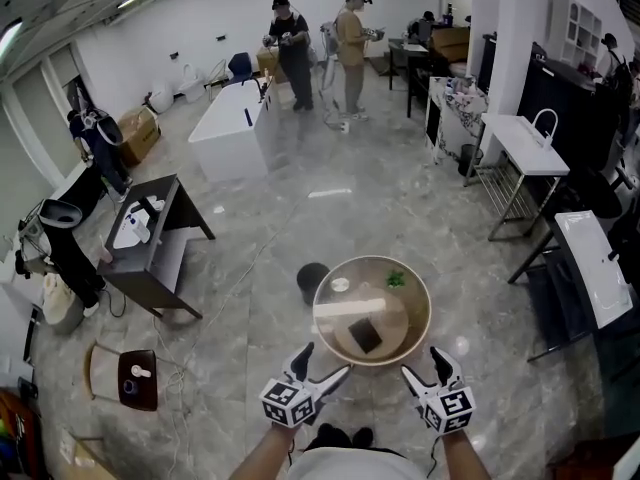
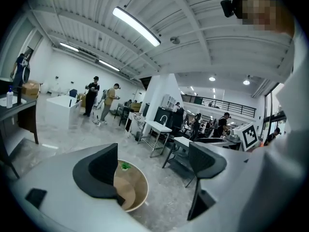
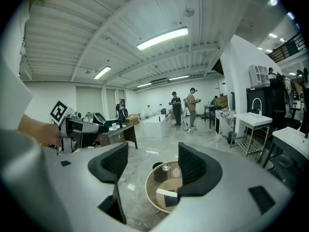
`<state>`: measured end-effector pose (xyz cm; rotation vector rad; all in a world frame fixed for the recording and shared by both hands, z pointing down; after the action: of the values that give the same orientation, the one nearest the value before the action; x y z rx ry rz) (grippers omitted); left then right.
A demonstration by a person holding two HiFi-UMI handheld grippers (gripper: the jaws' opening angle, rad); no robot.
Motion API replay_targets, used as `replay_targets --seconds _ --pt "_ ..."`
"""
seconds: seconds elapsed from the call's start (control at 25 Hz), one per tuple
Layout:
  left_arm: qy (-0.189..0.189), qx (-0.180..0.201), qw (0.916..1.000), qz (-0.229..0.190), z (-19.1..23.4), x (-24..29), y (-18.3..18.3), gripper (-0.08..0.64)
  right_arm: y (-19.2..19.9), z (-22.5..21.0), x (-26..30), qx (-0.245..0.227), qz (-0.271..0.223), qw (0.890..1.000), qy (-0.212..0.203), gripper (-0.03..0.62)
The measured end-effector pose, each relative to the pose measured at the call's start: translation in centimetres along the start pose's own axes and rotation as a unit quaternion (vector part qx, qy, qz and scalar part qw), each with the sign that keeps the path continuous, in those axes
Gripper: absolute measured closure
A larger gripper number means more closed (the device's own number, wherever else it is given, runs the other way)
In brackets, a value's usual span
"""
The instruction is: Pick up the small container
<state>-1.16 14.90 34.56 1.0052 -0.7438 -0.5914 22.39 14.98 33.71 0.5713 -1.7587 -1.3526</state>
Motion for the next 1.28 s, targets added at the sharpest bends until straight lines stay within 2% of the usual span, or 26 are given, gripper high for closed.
replay_targets --seconds 0.28,0.52,0.84,1.28 --pt "-0.003 -0.007 0.9999 0.007 2.5 3.0 -0.5 0.098 -0.1 -2.2 3.4 0.006 0.009 1.000 -0.001 0.256" --pt "0.009 0.012 0.9997 0.019 5.4 6.9 -1.4 0.098 -0.6 -3.4 7.5 0.007 0.018 1.000 -0.013 0.256" --pt "0.026 0.012 0.9988 0.040 11.8 12.5 -3.0 0.098 -1.8 -6.1 15.3 0.017 0.034 0.999 -0.012 0.256" --pt "0.059 0.001 0.9961 0.066 19.6 19.5 -5.1 0.100 -2.7 -8.9 25.0 0.028 0.060 0.998 0.015 0.257"
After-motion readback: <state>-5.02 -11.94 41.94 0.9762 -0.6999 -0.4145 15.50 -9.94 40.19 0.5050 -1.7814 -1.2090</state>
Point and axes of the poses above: the fingertips, and each gripper's own axes: x forward along the fingers, z to its left, y out of its underside, the point moved 4 cm from there along -x, backward along the fingers, and after that the axes turned 3 degrees about z, right-handed, at the moved point
